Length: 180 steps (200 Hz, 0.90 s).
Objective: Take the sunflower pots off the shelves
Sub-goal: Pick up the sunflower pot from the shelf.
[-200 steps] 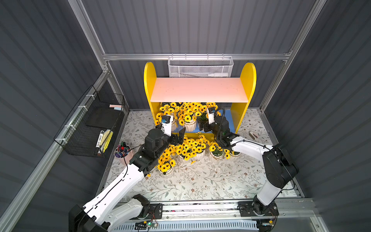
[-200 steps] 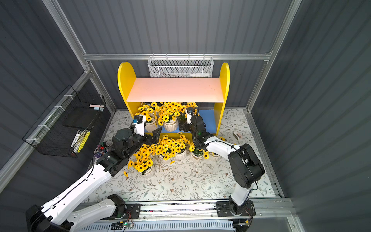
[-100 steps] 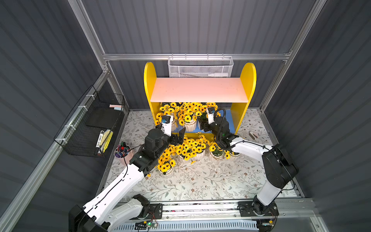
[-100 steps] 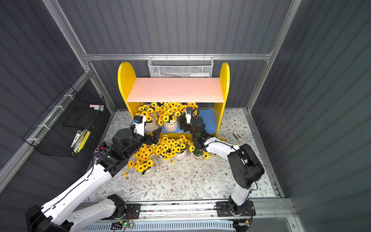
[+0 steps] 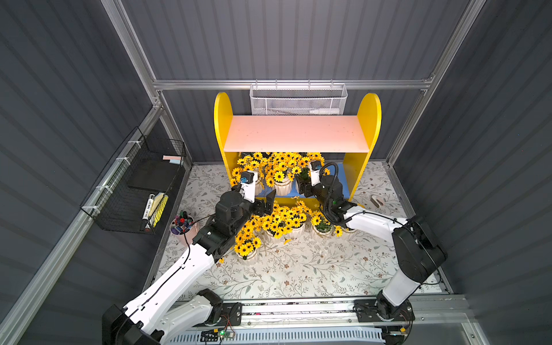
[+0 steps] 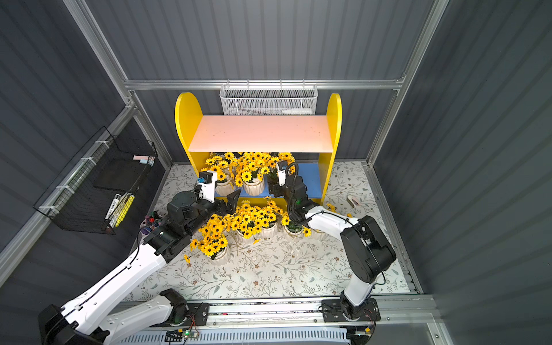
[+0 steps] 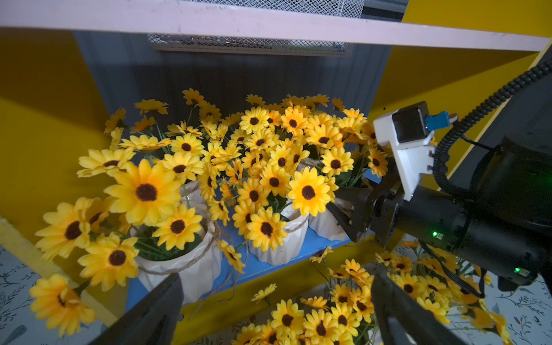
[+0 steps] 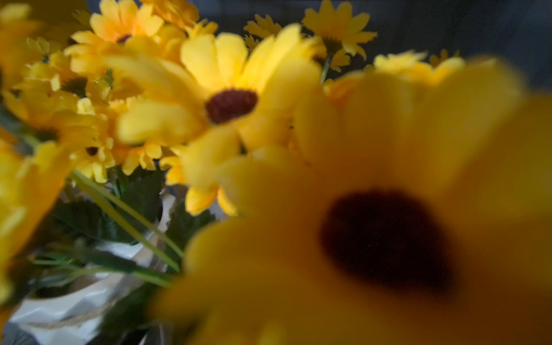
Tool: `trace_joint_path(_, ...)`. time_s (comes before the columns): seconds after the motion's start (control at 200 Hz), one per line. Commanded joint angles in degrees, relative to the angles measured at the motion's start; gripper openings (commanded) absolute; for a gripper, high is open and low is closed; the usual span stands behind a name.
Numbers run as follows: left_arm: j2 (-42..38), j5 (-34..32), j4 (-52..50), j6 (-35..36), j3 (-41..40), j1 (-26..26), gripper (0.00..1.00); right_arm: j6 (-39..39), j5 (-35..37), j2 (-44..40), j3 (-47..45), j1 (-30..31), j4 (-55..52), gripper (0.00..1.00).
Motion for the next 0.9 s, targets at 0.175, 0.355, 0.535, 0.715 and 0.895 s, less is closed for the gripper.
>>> trace_joint_path(0.175,-0.85,2.72,0.70,0.61,0.16,-0.06,0.99,-2.38,1.75,-5.96,-2.90,-0.11,1.77,0.00)
trace_joint_path(0.355,-0.54,3.29,0.70,0.57,0.15,-0.11,0.99,-2.87,2.36,-9.20,-4.45,-0.12,1.31,0.00)
trace_joint_path(0.535,0.17,4.48,0.95,0.39,0.26,-0.11,0.99,-3.14,1.72,-12.60,-5.58,-0.13,-0.43,0.00)
trace_joint_path(0.715,1.07,5.80,0.96,0.30,0.47,-0.11,0.99,-3.15,0.20,-15.89,-7.30,-0.11,-2.56,0.00)
trace_joint_path(0.895,3.10,9.09,1.02,0.29,0.76,-0.11,0.99,-1.99,-2.10,-20.06,-9.20,0.54,-5.57,0.00)
